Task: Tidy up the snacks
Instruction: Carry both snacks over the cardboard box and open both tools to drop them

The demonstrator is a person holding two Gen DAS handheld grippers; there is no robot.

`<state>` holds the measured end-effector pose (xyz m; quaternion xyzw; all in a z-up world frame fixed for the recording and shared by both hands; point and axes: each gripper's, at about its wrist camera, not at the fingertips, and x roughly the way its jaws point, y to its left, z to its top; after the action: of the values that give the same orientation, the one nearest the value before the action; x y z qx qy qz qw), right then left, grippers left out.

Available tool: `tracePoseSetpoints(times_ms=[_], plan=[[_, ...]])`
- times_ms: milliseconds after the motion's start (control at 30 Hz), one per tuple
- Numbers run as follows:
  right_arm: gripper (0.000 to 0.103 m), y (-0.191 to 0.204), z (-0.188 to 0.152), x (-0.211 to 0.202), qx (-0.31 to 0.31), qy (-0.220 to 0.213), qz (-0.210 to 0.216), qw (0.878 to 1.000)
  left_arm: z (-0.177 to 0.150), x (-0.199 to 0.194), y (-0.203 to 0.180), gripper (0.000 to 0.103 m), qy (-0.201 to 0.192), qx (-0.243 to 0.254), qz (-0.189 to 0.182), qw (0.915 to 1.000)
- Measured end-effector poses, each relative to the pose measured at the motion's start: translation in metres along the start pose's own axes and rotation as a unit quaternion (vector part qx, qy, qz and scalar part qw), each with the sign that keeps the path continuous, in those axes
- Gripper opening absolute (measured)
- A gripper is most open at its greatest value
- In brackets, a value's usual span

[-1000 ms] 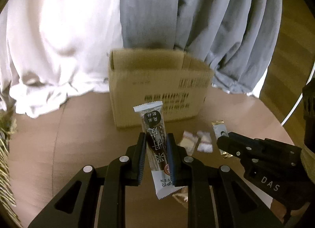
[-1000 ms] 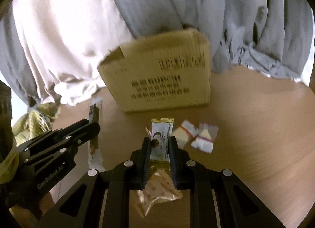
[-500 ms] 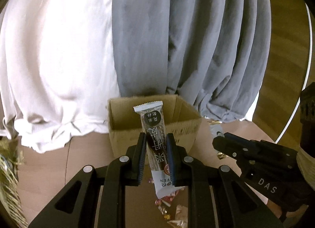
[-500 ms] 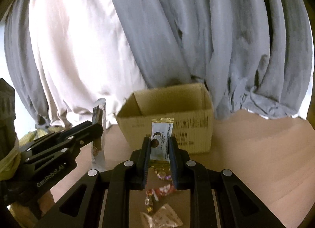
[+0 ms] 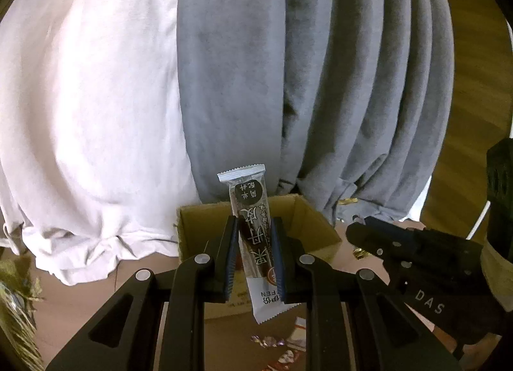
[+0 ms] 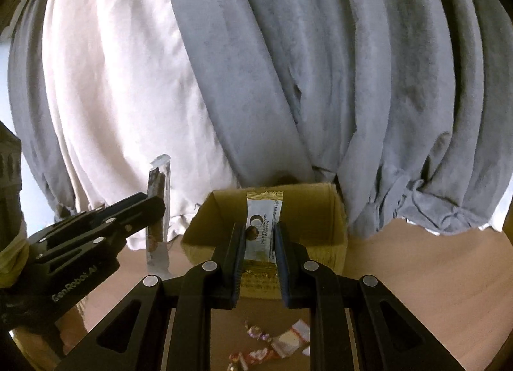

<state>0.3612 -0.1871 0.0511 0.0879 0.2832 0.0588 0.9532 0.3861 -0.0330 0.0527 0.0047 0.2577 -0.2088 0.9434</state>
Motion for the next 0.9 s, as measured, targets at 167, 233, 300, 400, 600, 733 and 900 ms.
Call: tracePoseSetpoints(times_ms=[167, 233, 300, 400, 600, 733, 900], plan=[[0.02, -0.003, 0.013, 0.018, -0.008, 0.004, -0.002, 1.0, 0.01, 0.018, 0.007, 0.021, 0.003, 0.0, 0.012, 0.9999], [0.02, -0.005, 0.017, 0.026, -0.009, 0.009, -0.001, 1.0, 0.014, 0.027, 0.011, 0.021, 0.005, 0.001, 0.016, 0.9999], [0.02, -0.007, 0.021, 0.036, -0.01, 0.014, -0.001, 1.0, 0.018, 0.035, 0.014, 0.021, 0.008, 0.002, 0.021, 0.9997], [0.02, -0.01, 0.025, 0.051, -0.007, 0.026, 0.002, 1.0, 0.021, 0.048, 0.016, 0.021, 0.015, 0.008, 0.022, 0.9996], [0.02, -0.019, 0.029, 0.079, -0.003, 0.054, 0.011, 0.998, 0.021, 0.08, 0.02, 0.021, 0.046, 0.007, 0.013, 0.9988], [0.02, -0.025, 0.031, 0.096, -0.004, 0.068, 0.01, 0.998, 0.018, 0.096, 0.021, 0.022, 0.063, 0.005, 0.011, 0.9979], [0.025, -0.029, 0.032, 0.114, -0.016, 0.086, -0.001, 0.996, 0.015, 0.107, 0.021, 0.037, 0.07, 0.013, 0.018, 0.9973]])
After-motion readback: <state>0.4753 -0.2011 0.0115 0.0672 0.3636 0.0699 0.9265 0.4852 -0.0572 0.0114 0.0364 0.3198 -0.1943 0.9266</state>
